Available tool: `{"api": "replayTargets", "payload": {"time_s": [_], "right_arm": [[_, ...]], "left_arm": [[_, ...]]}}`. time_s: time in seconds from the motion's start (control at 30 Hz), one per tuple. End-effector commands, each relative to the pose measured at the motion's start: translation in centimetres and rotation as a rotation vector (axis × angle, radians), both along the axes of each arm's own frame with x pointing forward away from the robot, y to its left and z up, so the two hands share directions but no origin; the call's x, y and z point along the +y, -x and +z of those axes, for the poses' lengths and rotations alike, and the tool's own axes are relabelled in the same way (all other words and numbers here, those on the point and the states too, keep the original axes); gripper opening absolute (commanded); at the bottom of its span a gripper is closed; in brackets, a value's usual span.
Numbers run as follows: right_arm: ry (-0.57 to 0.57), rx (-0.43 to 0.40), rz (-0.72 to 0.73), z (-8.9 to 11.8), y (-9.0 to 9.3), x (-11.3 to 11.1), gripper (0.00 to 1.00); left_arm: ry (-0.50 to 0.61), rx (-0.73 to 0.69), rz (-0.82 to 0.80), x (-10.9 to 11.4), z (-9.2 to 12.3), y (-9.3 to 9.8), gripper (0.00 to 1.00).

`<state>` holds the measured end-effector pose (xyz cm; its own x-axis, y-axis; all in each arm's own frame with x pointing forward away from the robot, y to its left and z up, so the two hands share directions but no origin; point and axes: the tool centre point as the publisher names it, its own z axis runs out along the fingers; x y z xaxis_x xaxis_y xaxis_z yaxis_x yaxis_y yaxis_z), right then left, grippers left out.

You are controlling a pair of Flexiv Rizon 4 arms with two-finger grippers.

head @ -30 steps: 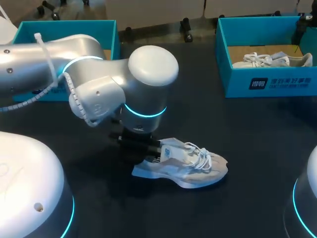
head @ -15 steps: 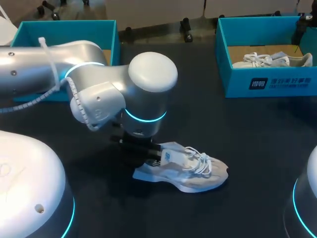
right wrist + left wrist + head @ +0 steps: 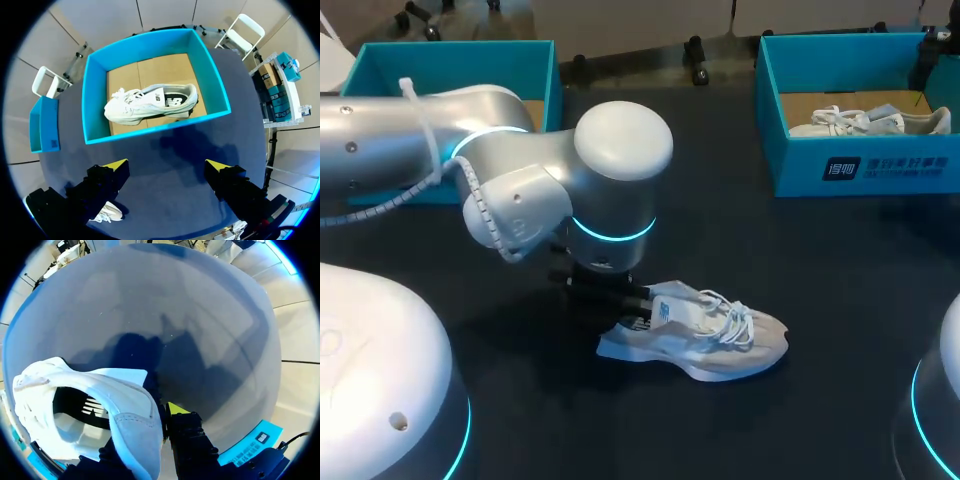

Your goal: Take the shoe out of the shoebox, open the shoe tongue, remove and reinsert the insole, then place the shoe into the shoebox

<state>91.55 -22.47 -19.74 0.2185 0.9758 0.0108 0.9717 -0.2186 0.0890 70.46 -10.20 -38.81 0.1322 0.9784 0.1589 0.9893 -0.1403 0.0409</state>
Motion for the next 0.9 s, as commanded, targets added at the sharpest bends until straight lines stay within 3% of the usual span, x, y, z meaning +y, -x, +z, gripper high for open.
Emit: {"api": "replayTargets", "payload": {"time_s": [0.03,0.13,0.3,0.4,0.5,0.53,0.9], "right_arm": [[0.001,-0.002,-0.002,0.0,0.1,0.0,1.0],[0.001,-0.002,-0.002,0.0,0.1,0.0,1.0],[0.001,-0.002,-0.002,0.0,0.1,0.0,1.0],[0.001,-0.002,-0.002,0.0,0.1,0.0,1.0],[0.001,-0.002,-0.002,0.0,0.1,0.0,1.0],[0.001,-0.002,-0.002,0.0,0.1,0.0,1.0],[0.001,-0.002,-0.002,0.0,0.1,0.0,1.0]], "left_arm": [[0.003,0.005,0.003,-0.2,0.0,-0.2,0.0],[0.01,0.011,-0.006,-0.2,0.0,-0.2,0.0],[0.03,0.017,-0.049,-0.3,0.0,-0.2,0.4],[0.037,0.017,-0.058,-0.4,0.2,-0.1,0.54],[0.054,0.022,-0.066,-0.3,0.8,0.1,0.94],[0.059,0.024,-0.068,-0.2,1.1,0.3,0.99],[0.168,0.01,-0.073,0.0,5.9,1.8,1.0]]}}
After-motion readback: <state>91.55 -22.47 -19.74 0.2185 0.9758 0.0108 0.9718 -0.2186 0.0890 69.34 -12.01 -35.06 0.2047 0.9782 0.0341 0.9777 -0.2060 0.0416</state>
